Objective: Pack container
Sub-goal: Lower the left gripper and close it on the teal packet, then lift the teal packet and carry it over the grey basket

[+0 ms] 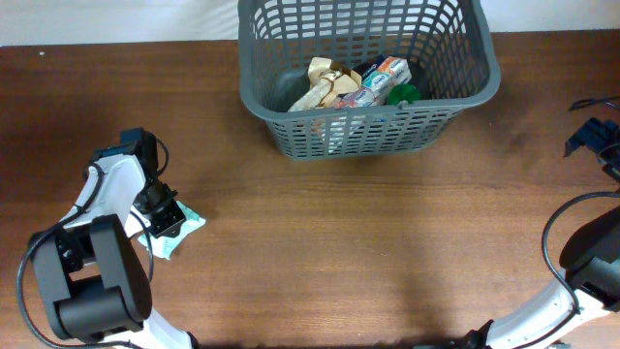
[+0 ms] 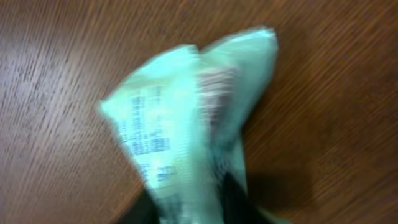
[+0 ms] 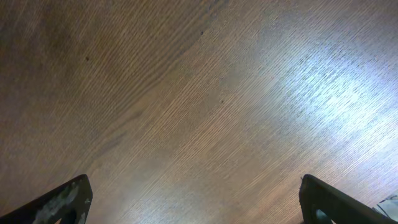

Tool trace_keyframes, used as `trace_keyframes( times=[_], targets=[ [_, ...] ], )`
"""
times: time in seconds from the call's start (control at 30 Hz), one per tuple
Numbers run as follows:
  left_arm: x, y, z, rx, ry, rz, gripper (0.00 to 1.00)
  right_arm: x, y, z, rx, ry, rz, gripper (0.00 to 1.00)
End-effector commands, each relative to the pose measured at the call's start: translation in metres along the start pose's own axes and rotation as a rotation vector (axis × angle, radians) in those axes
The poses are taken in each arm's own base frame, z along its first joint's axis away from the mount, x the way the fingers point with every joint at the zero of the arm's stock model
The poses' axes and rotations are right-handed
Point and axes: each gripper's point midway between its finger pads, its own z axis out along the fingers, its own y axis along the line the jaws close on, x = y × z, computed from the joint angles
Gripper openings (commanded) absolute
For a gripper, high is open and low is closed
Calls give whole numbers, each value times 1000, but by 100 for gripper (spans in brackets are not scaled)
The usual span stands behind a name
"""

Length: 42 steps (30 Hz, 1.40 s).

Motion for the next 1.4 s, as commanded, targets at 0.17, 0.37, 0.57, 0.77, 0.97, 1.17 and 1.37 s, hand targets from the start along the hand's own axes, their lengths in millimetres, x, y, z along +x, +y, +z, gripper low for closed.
trace_keyframes(
  times=[0.17, 0.37, 0.57, 0.77, 0.97, 1.17, 1.37],
  targets=[
    [-1, -6, -10, 37, 9, 139, 2, 1, 2, -4, -5, -12, -10, 99],
    [11, -75, -110, 413, -18, 509, 2, 1, 2, -4, -5, -12, -10, 99],
    [69, -121, -328, 1157, -234, 1069, 2, 1, 2, -4, -5, -12, -10, 99],
    [186, -20, -503, 1923, -382, 1608, 1, 1, 2, -4, -5, -12, -10, 99],
    [257, 68, -526, 2161, -266, 1745, 1, 1, 2, -4, -5, -12, -10, 99],
    [318, 88, -482, 2098, -149, 1891, 1, 1, 2, -4, -5, -11, -10, 99],
    [355, 65, -432, 1967, -135, 1964, 2, 1, 2, -4, -5, -12, -10, 99]
  ],
)
